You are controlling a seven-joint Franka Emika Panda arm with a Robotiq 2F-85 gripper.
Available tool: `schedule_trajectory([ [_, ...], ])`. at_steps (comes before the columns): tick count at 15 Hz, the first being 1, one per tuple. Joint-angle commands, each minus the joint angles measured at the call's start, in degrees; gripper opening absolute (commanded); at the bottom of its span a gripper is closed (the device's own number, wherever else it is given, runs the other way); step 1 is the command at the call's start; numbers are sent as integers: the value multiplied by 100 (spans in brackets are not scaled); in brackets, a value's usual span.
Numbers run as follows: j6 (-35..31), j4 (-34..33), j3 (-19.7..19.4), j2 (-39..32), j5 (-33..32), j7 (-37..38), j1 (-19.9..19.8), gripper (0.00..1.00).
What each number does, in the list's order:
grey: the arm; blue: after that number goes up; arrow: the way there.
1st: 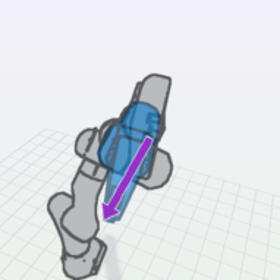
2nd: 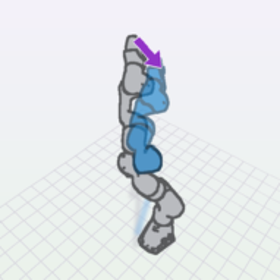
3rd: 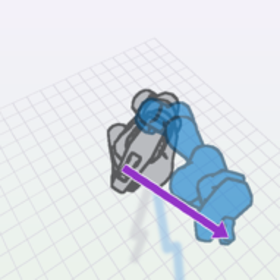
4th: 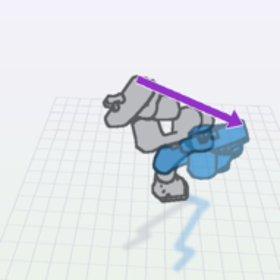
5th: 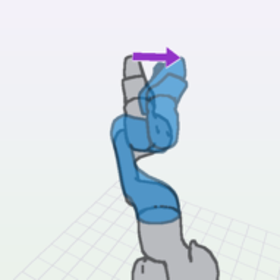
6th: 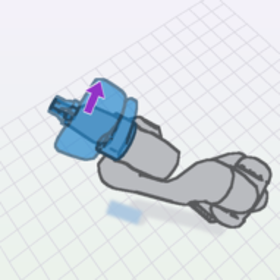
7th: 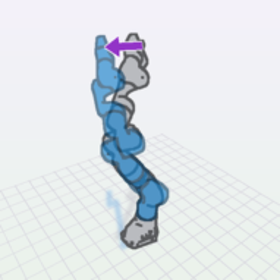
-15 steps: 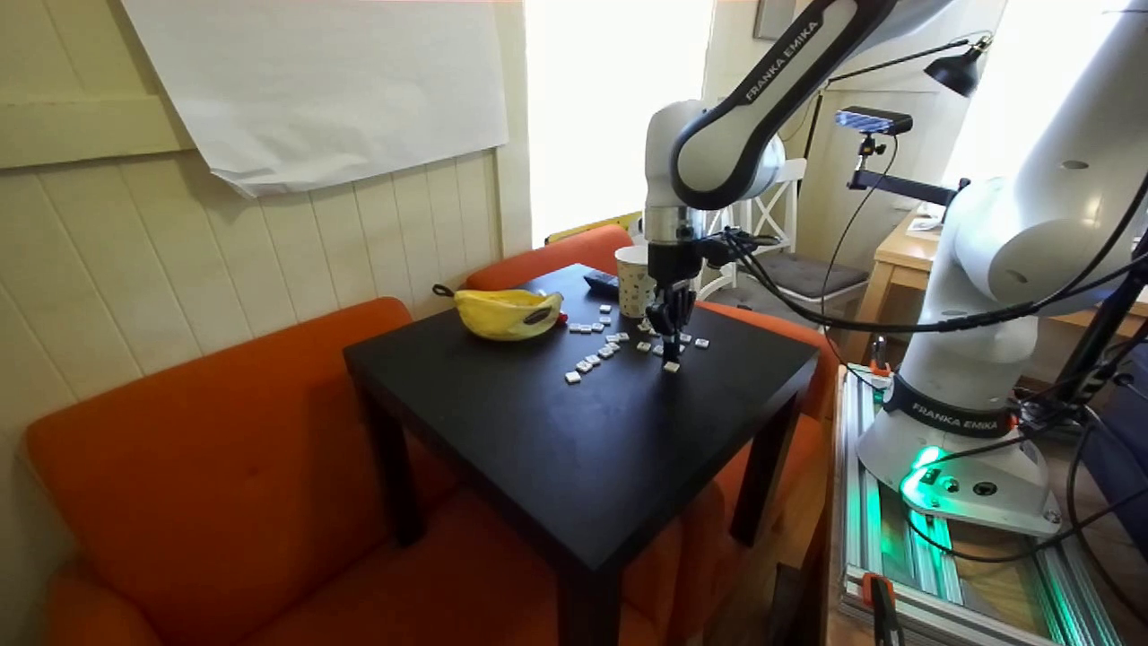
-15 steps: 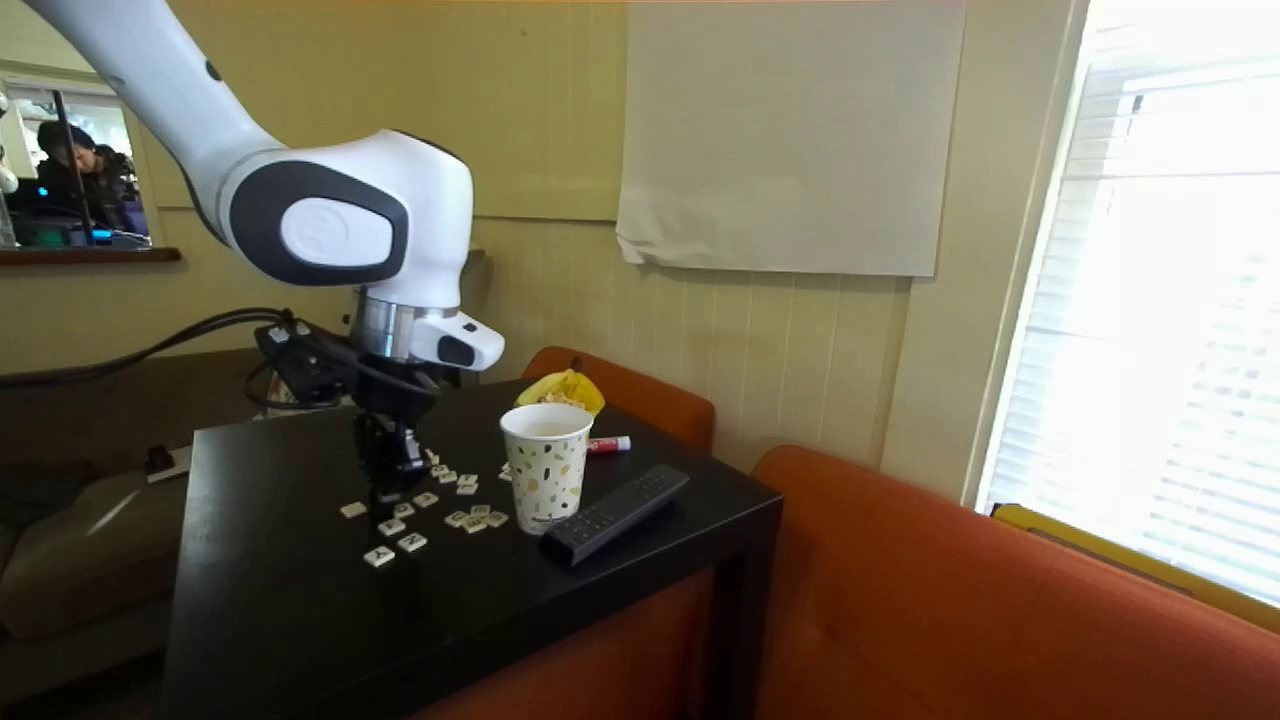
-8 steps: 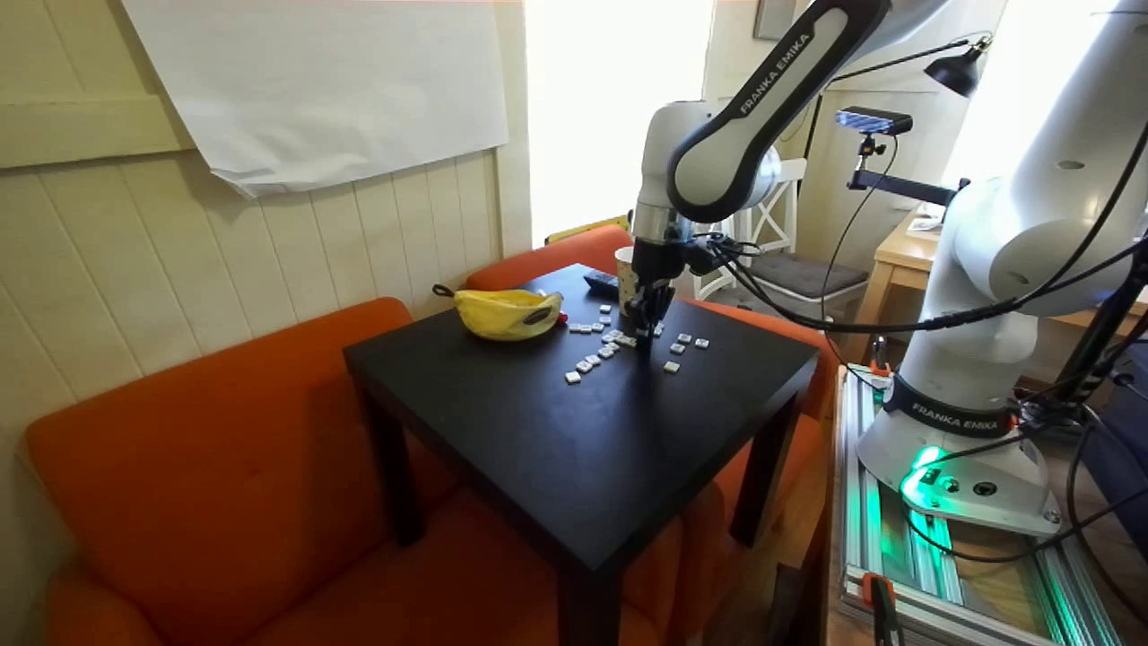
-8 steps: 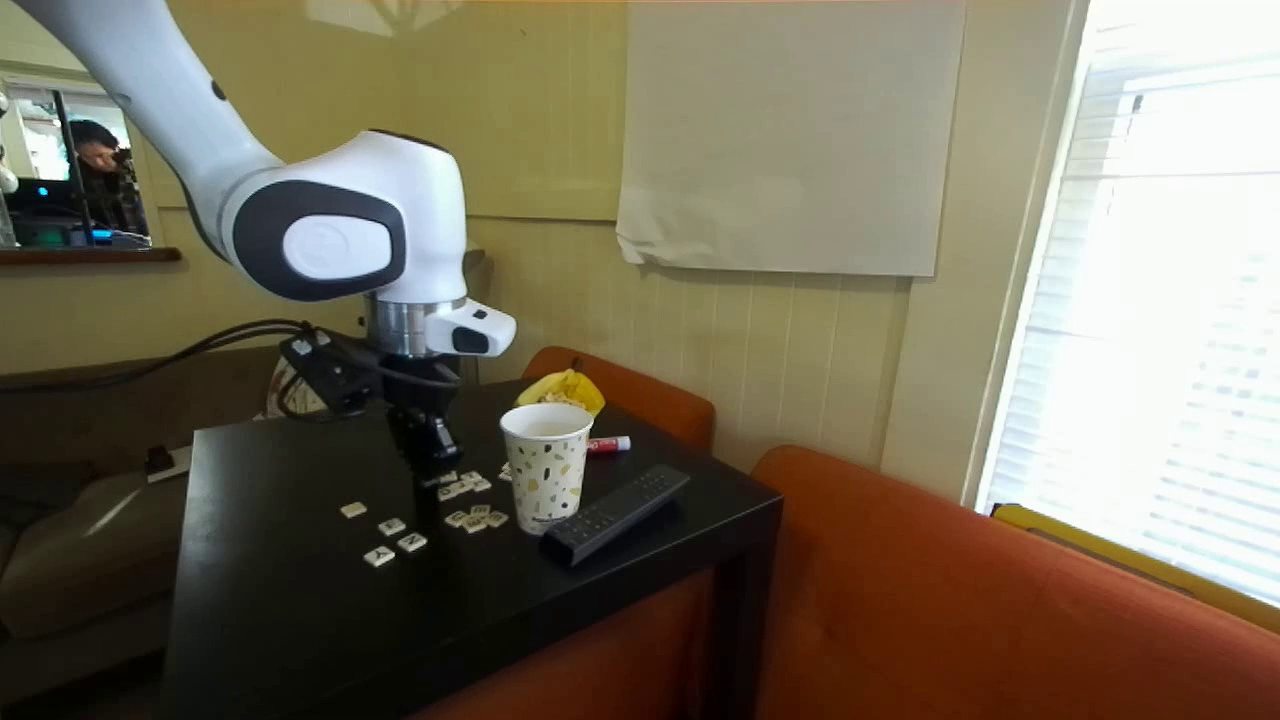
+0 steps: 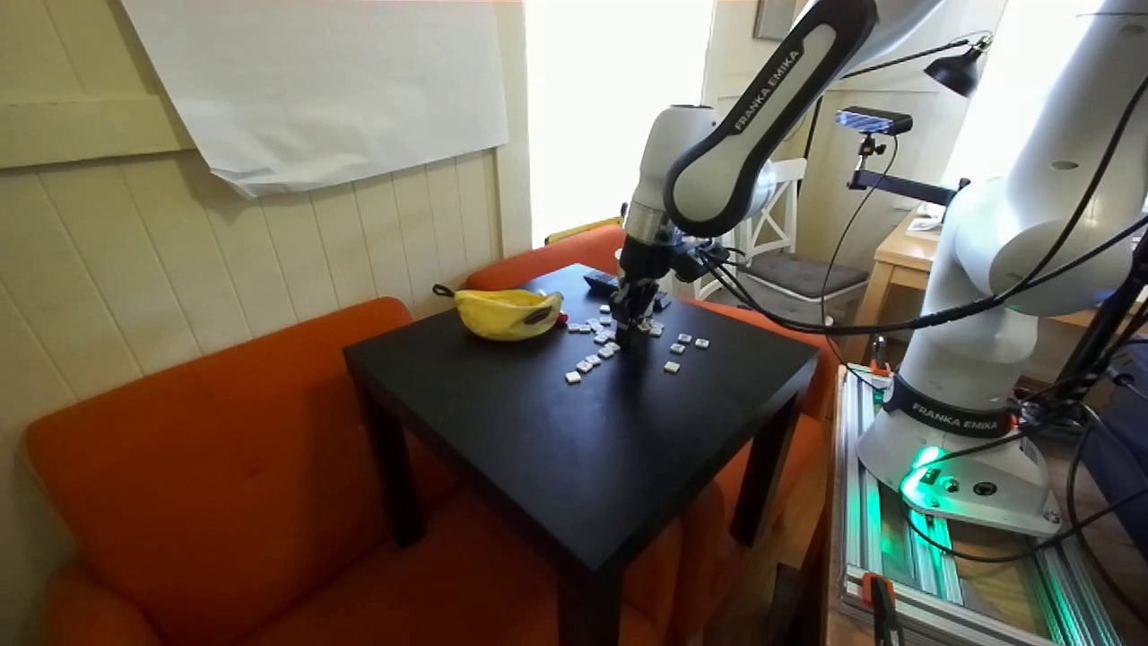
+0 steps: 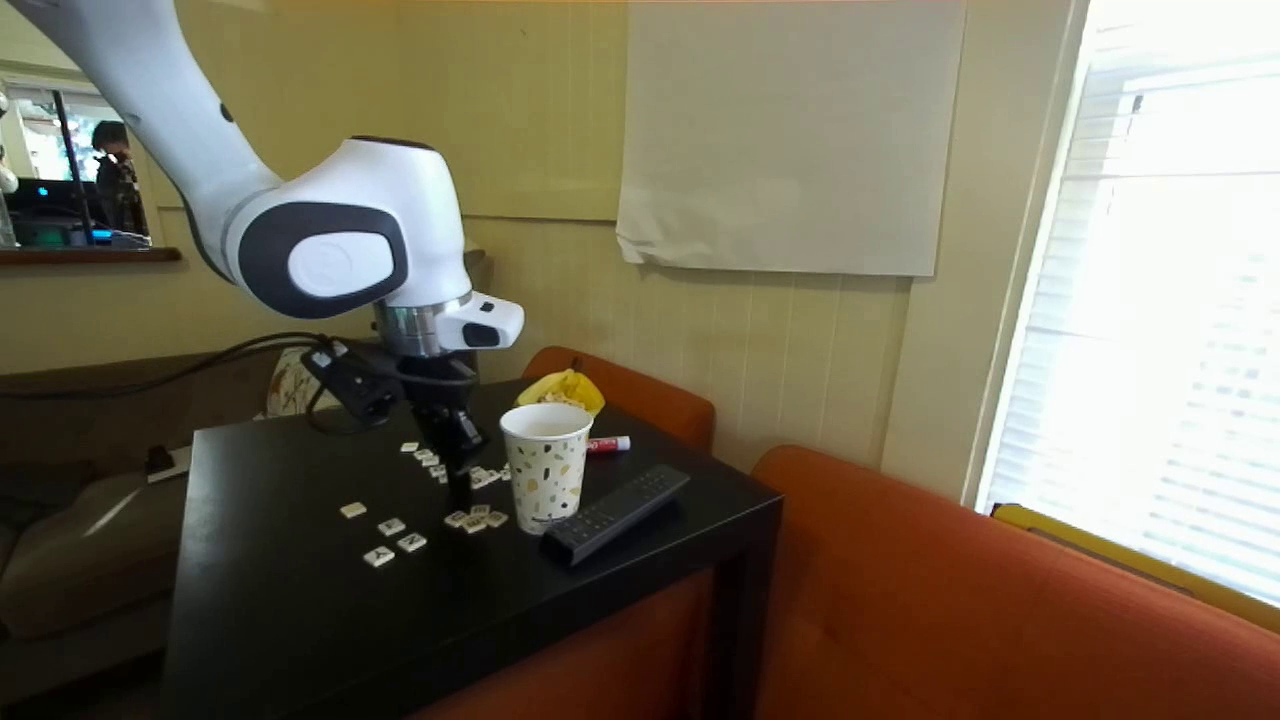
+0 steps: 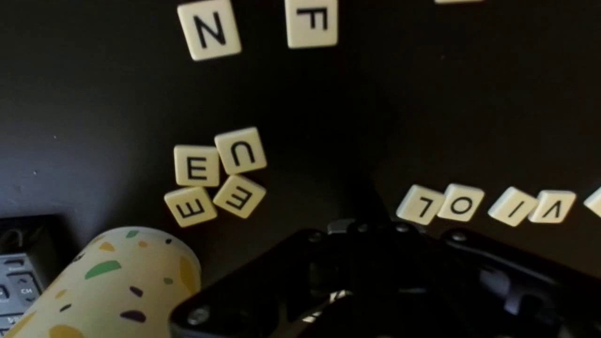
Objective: Push some of the letter blocks forward
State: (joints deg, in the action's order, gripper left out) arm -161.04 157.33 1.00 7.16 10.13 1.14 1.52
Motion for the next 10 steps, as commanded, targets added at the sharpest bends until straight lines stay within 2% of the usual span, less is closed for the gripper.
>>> schedule_trajectory([
  [1, -453, -3, 69, -238, -272, 323, -41, 0],
  [4, 625, -13, 51, 291, -197, 513, -34, 0],
  [5, 968, 171, 49, 617, -228, 612, -60, 0],
  [8, 2348, -23, 37, 1003, -477, 958, -209, 0],
  [10, 3237, 53, -15, 1570, -448, 959, -254, 0],
])
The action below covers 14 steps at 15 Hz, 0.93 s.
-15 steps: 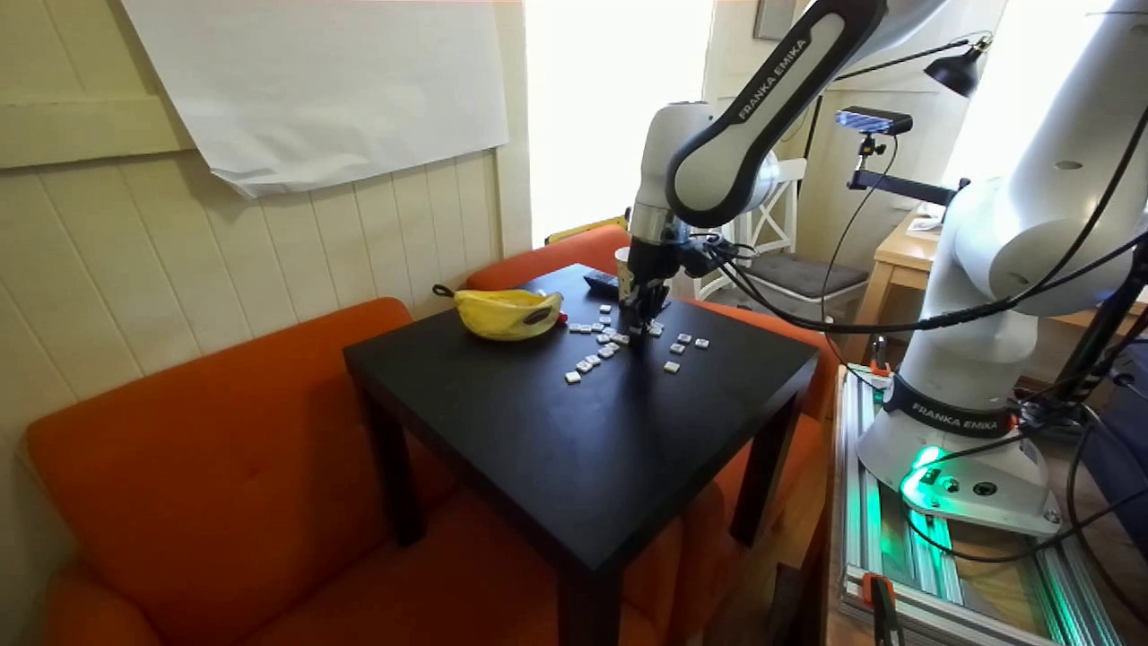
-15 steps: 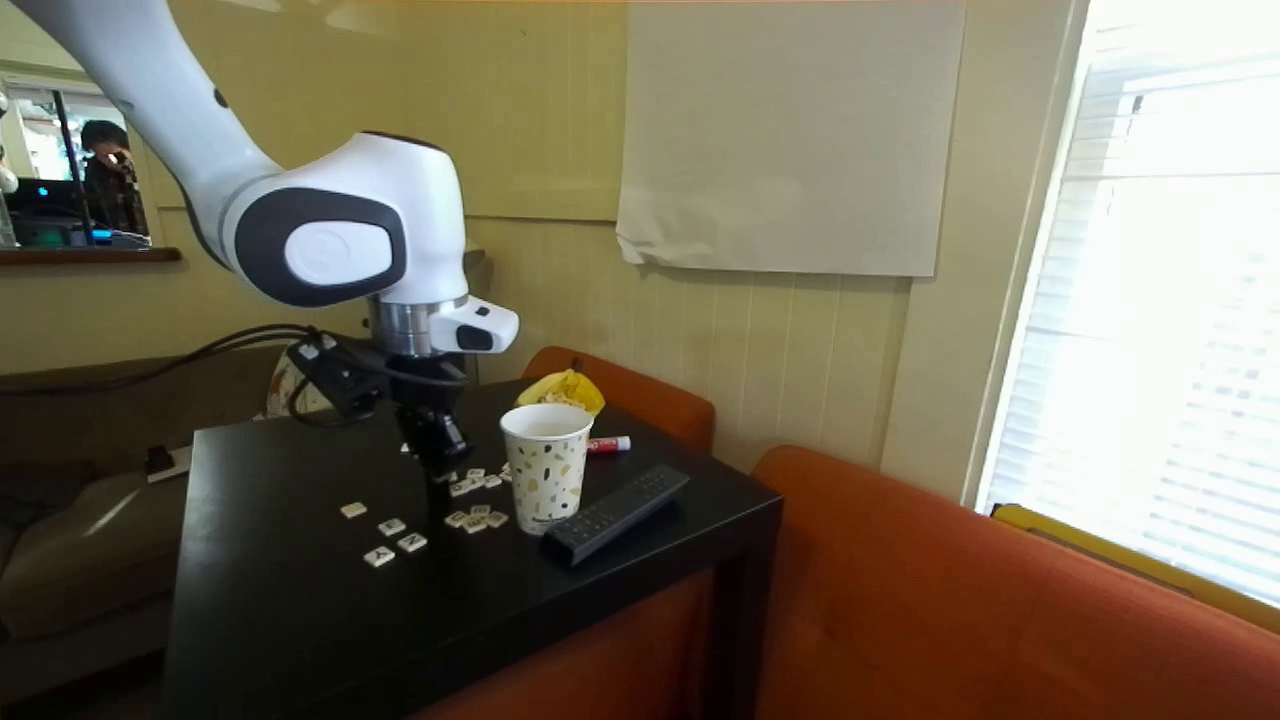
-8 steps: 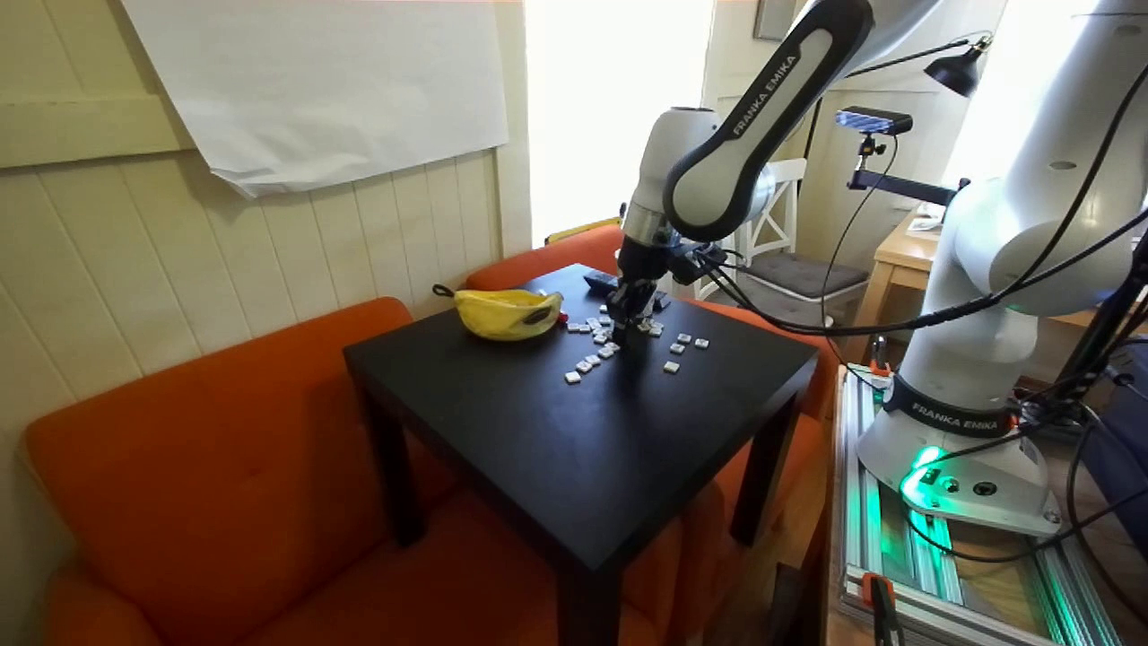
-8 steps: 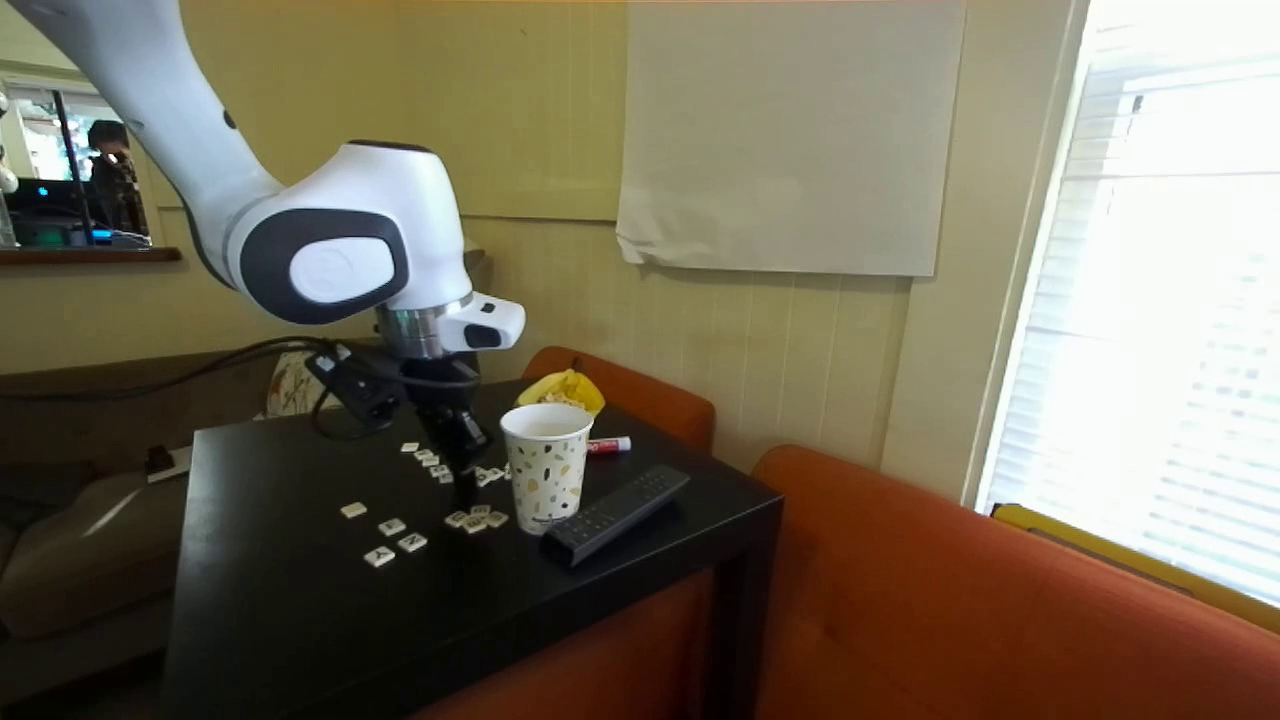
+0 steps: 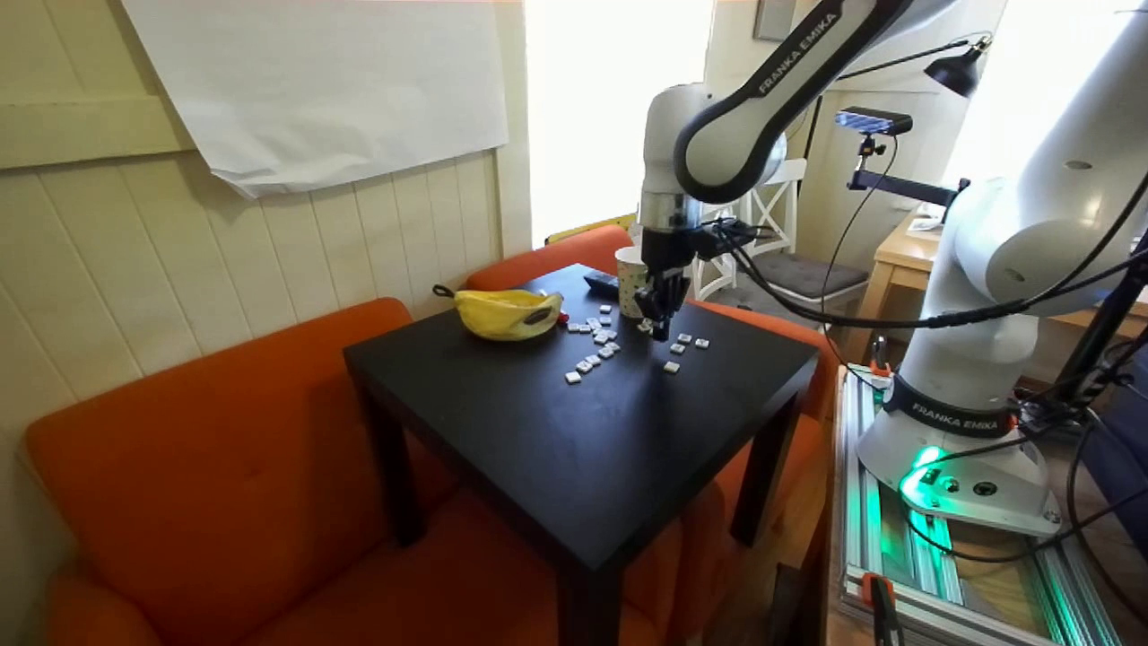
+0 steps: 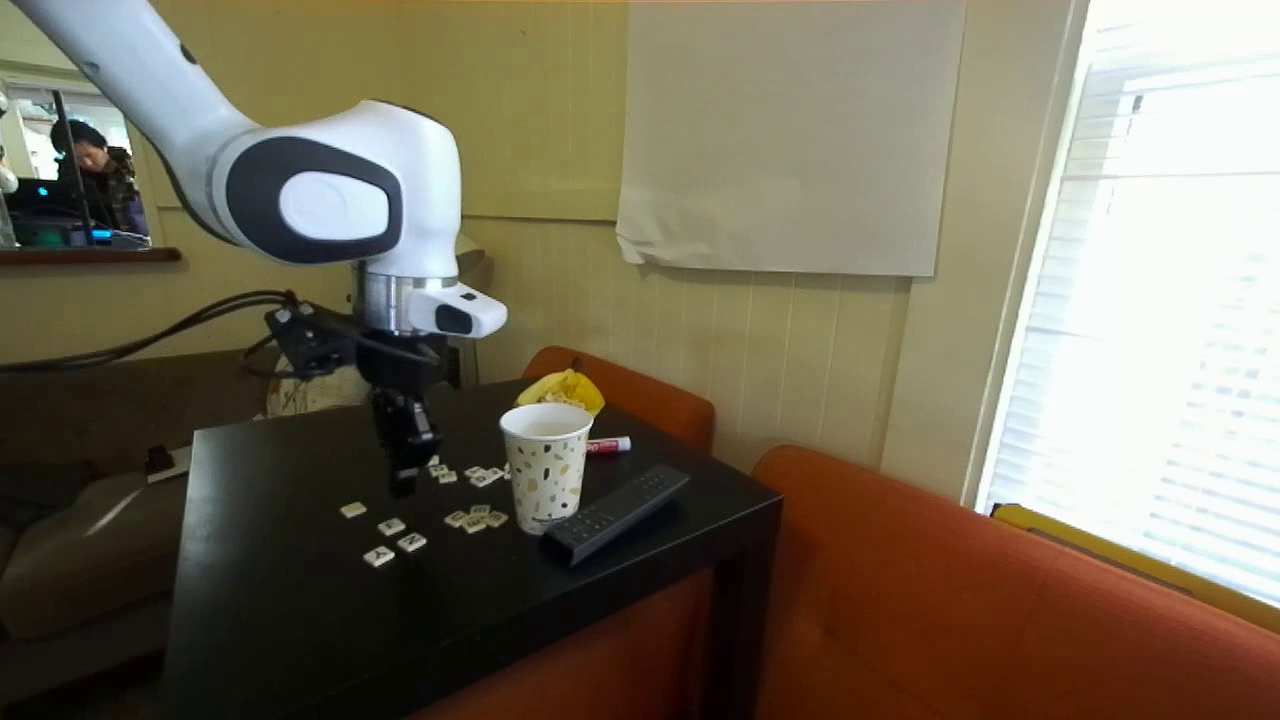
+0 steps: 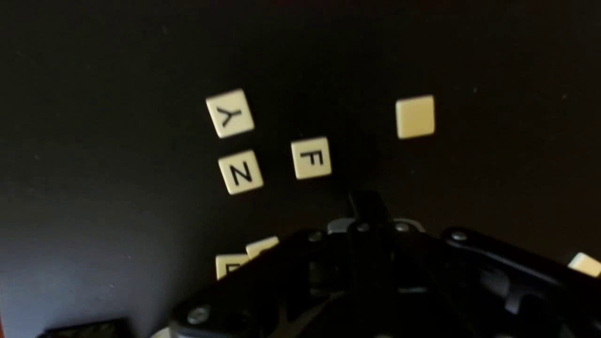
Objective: Push some of the letter blocks forward
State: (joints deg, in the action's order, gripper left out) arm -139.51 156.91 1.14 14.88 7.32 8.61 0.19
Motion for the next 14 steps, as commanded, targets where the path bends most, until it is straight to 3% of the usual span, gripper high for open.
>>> schedule_trajectory([
  [1, 1397, 49, -56, 882, -130, 181, -141, 0],
  [5, 2159, -5, -89, 1099, -144, 165, -279, 0],
  [14, 1510, 32, -104, 511, 50, -24, -185, 0],
])
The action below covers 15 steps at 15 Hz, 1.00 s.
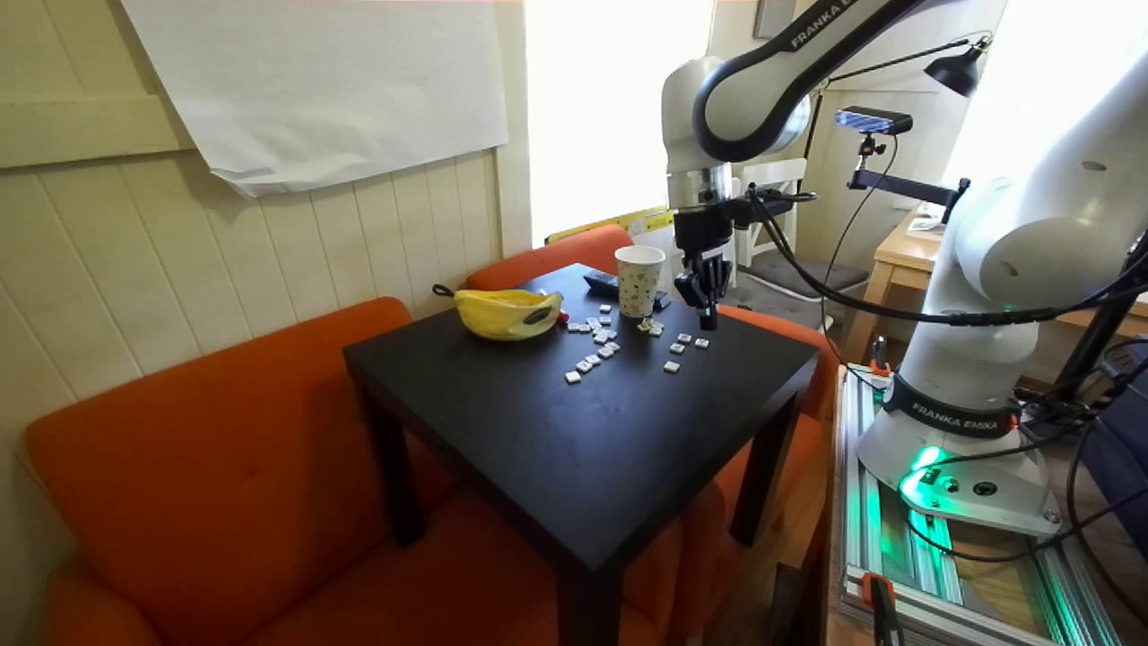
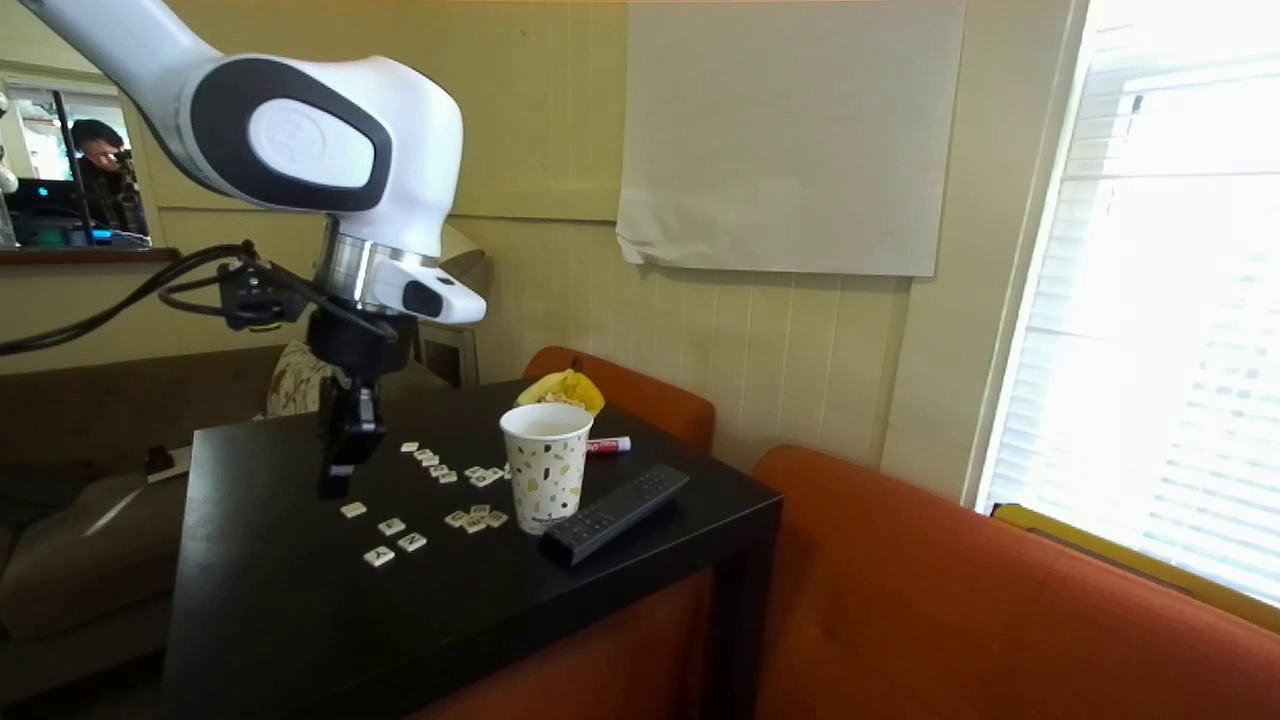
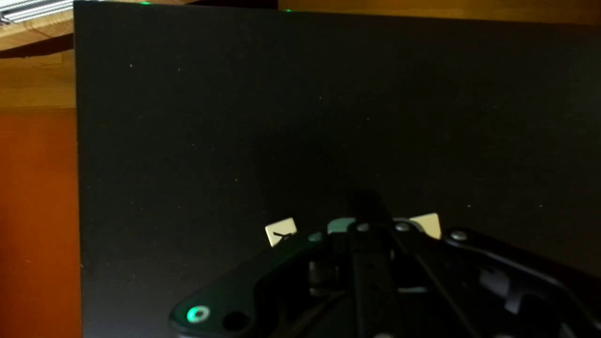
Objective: Push some of the letter blocks forward
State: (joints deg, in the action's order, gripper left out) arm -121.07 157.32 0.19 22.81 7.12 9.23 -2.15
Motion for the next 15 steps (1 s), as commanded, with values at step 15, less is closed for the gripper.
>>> schedule_trajectory([
  [15, -1369, -10, 107, -1162, -223, 76, 65, 0],
])
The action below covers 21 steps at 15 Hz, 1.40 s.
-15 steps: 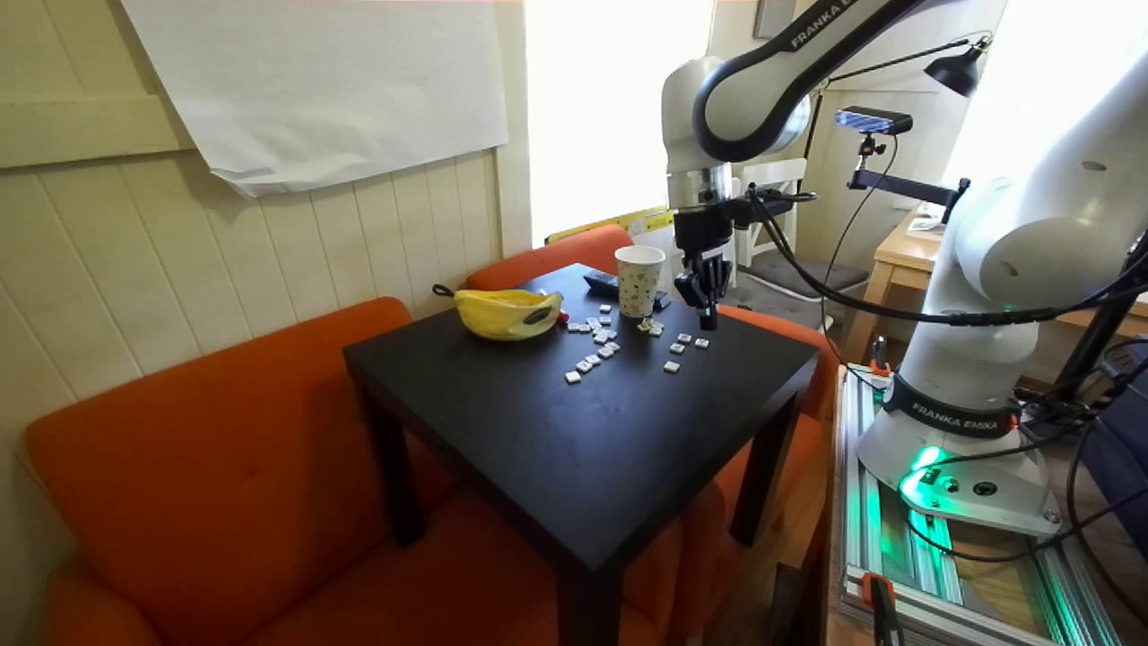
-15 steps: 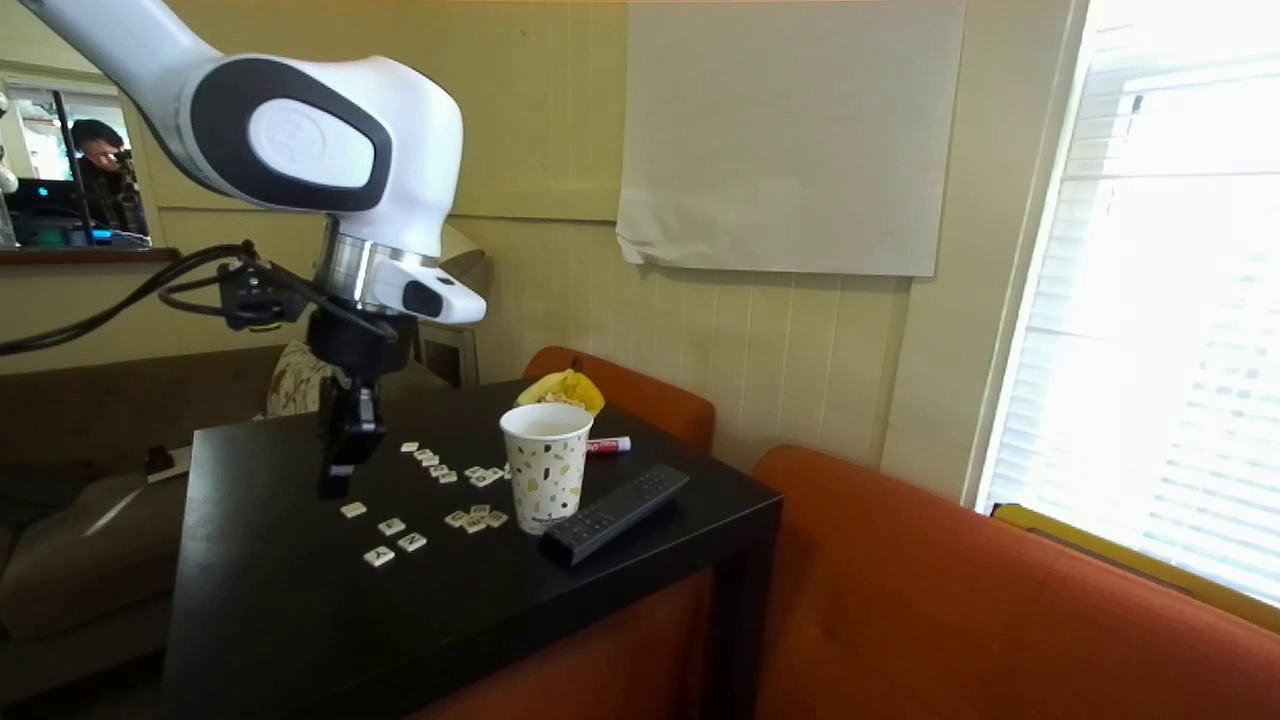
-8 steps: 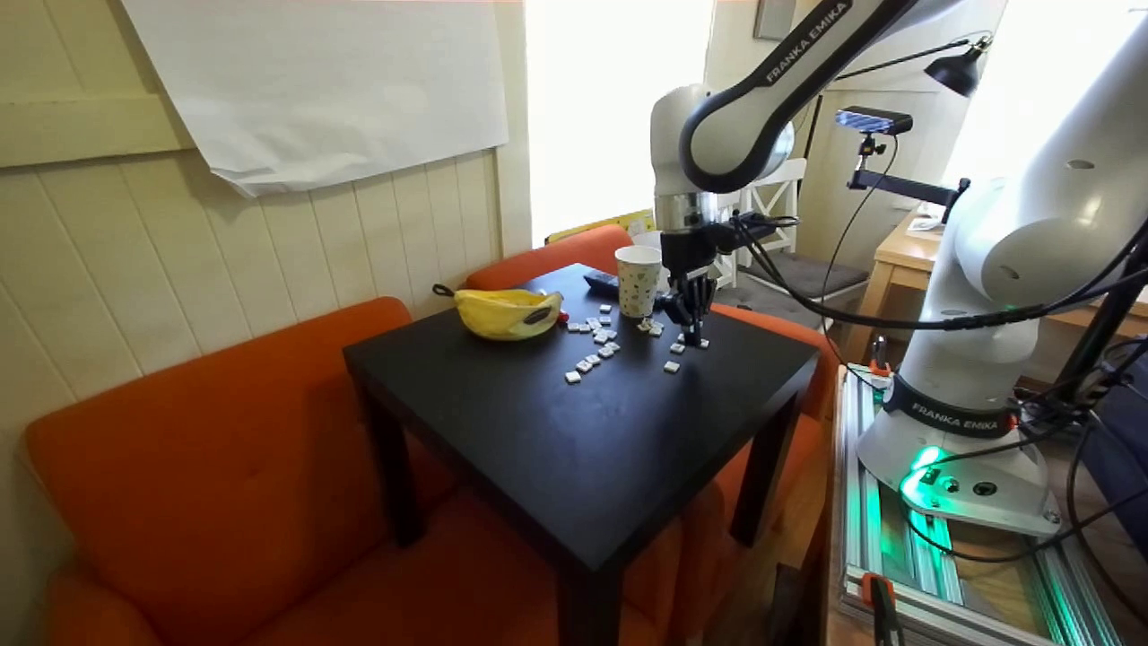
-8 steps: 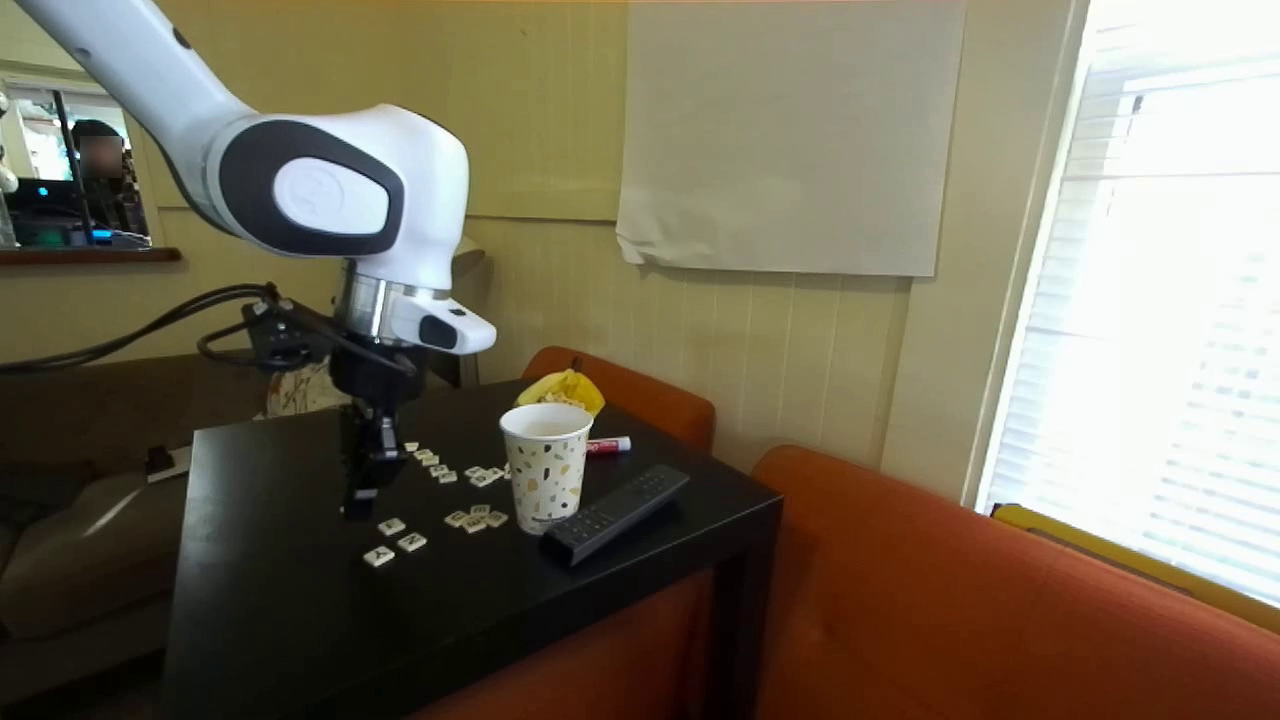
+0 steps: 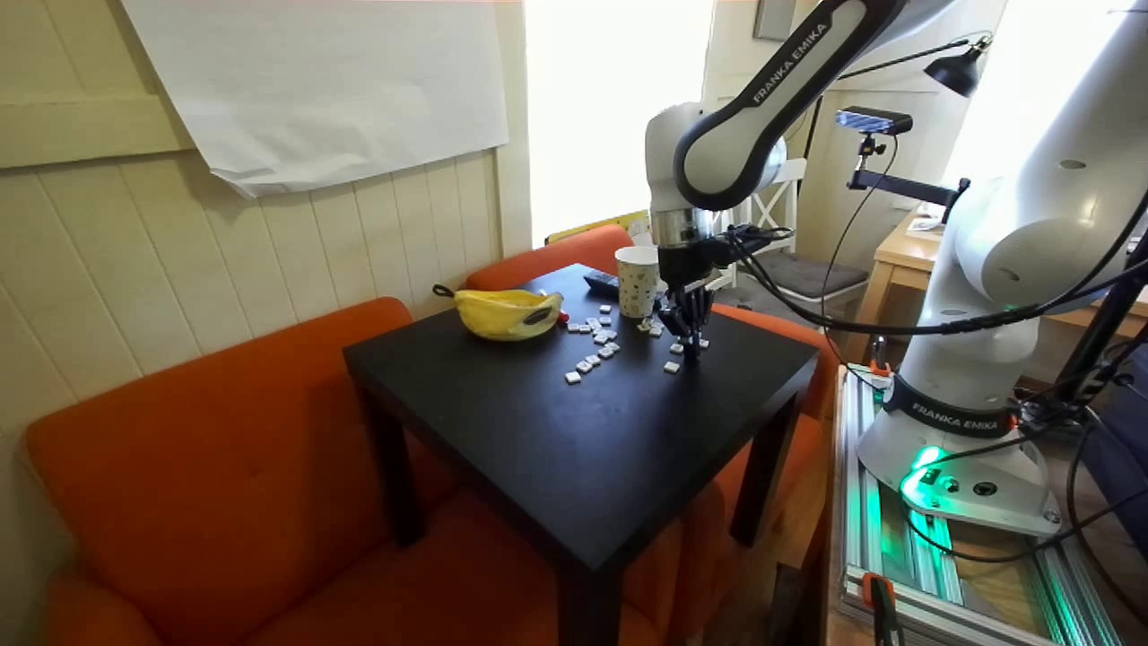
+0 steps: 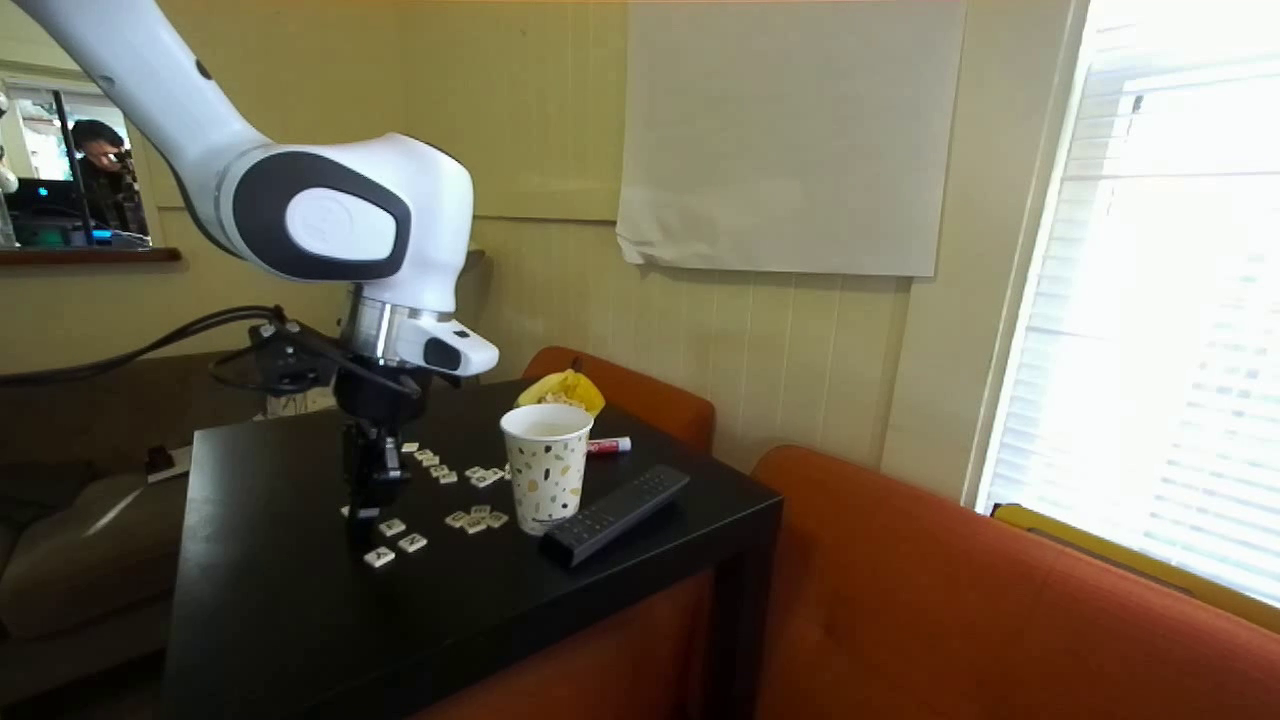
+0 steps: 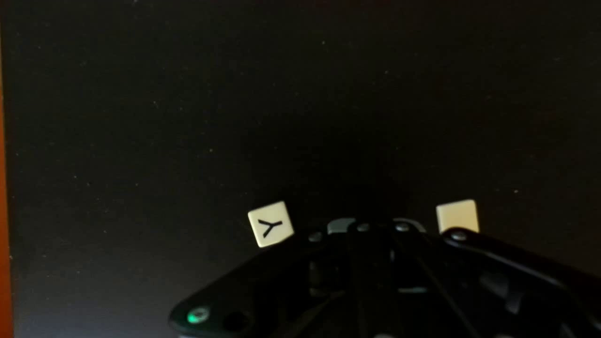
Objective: Push some of the letter blocks forward
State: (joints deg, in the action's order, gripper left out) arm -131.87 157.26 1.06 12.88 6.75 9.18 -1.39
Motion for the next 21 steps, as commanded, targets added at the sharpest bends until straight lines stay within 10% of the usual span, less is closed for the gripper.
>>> schedule_trajectory([
  [1, -308, -5, 22, -172, -167, 68, 1, 0],
  [15, -1921, 2, 223, -427, -1428, 478, -122, 0],
  [21, -796, 83, 67, -29, -466, -75, 238, 0],
])
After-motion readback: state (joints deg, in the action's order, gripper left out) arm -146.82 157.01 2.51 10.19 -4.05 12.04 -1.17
